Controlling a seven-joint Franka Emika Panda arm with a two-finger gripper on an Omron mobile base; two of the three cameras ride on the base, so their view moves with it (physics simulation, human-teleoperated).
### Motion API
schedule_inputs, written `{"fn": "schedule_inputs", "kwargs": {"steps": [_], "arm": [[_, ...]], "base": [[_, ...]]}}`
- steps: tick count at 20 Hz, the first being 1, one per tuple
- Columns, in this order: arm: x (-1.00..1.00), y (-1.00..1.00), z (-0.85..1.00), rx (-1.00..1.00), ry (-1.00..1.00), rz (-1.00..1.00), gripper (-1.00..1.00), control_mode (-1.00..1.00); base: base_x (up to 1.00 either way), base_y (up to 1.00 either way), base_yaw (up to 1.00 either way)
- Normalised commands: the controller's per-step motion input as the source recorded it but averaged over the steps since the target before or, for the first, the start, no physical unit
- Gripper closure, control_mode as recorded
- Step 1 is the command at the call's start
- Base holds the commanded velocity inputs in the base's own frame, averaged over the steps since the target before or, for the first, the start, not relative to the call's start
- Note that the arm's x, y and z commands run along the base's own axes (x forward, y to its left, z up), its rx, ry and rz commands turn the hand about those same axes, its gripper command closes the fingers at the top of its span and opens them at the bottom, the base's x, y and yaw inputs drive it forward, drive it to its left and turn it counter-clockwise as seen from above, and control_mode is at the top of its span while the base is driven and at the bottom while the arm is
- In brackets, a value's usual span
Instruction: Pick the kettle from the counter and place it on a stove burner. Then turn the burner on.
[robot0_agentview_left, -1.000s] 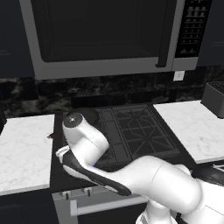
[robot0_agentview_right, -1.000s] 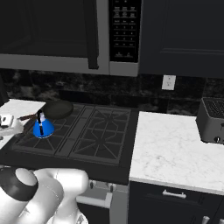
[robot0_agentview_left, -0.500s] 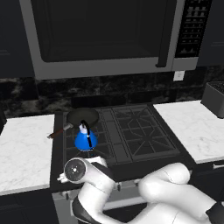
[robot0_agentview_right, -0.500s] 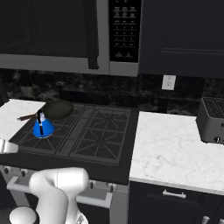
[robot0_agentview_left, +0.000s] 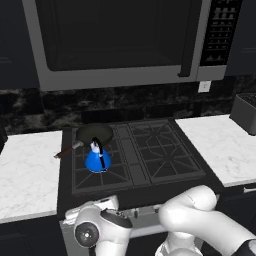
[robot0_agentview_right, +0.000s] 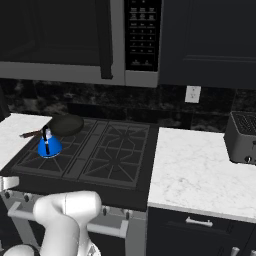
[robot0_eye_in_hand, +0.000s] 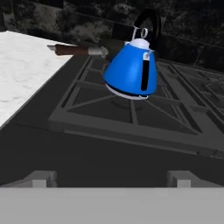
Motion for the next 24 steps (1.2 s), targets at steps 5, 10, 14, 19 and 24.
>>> {"fn": "schedule_inputs", "kwargs": {"steps": [5,10,14,19,24], "arm": [[0.0,0.19,-0.47,-0.01,-0.16,0.0,-1.0,-1.0],[0.0,0.16,-0.42,0.0,-0.15,0.0,-1.0,-1.0],[0.0,0.24,-0.32,-0.01,-0.11,0.0,-1.0,-1.0],[0.0,0.04,-0.22,0.0,-0.05,0.0,-1.0,-1.0],[0.0,0.0,-0.19,0.0,-0.03,-0.01,-1.0,-1.0]], "base": [[0.0,0.0,0.0],[0.0,0.0,0.0],[0.0,0.0,0.0],[0.0,0.0,0.0],[0.0,0.0,0.0]]}}
